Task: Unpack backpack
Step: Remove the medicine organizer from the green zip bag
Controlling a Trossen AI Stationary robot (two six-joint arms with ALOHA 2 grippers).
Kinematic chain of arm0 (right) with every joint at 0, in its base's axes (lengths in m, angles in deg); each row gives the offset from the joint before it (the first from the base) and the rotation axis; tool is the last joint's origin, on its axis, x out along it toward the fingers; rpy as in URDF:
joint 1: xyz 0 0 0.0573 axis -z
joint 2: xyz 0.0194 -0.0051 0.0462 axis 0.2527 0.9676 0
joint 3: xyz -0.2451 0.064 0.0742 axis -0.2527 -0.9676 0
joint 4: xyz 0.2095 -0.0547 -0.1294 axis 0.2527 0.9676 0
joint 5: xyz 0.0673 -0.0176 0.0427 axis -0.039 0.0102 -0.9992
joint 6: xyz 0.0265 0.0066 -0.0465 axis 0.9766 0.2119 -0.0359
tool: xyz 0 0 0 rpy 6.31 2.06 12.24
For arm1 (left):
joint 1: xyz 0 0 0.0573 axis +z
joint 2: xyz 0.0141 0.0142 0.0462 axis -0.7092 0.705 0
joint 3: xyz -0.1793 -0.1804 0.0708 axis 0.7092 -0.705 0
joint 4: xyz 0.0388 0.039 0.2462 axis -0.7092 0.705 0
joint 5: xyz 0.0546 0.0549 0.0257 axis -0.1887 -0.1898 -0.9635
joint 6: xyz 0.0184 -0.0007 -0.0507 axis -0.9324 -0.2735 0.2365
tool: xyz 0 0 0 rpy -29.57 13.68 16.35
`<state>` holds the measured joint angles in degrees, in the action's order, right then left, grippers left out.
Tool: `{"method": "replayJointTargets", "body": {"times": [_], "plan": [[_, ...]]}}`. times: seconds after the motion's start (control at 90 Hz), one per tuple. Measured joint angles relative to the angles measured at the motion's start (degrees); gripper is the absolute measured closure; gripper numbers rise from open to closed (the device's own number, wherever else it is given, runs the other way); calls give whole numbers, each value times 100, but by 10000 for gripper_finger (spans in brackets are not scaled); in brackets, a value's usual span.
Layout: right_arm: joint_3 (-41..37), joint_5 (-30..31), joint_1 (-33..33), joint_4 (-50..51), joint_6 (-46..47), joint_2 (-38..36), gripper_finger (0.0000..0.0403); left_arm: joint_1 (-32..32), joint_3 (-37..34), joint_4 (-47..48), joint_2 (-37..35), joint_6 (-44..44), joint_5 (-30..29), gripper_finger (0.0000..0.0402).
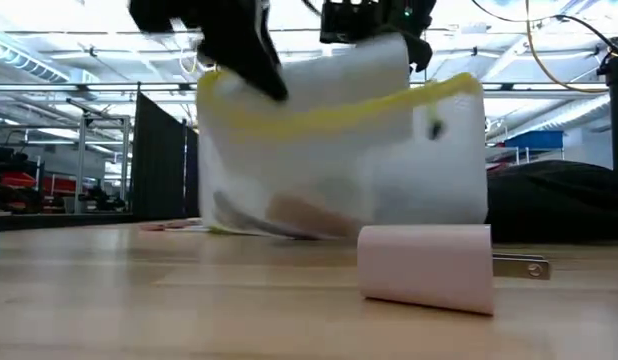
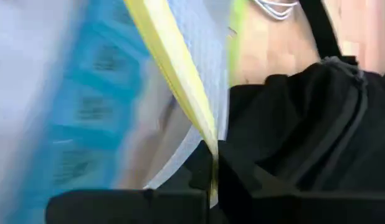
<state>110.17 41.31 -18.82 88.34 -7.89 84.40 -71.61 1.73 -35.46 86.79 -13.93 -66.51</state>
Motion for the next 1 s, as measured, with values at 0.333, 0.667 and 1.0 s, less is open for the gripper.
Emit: {"method": "replayJointTargets", "body": {"times": [0.333, 0.667, 1.0], "plan": [[1, 44, 15, -59, -140, -10, 403, -407, 524, 523, -385, 634, -270, 292], [-6, 24, 63, -80, -214, 0, 403, -677, 800, 866, -560, 1095, -506, 293], [-18, 19, 81, 278, -267, 21, 403, -1309, 1080, 2596, -909, 3717, -3, 397]]}}
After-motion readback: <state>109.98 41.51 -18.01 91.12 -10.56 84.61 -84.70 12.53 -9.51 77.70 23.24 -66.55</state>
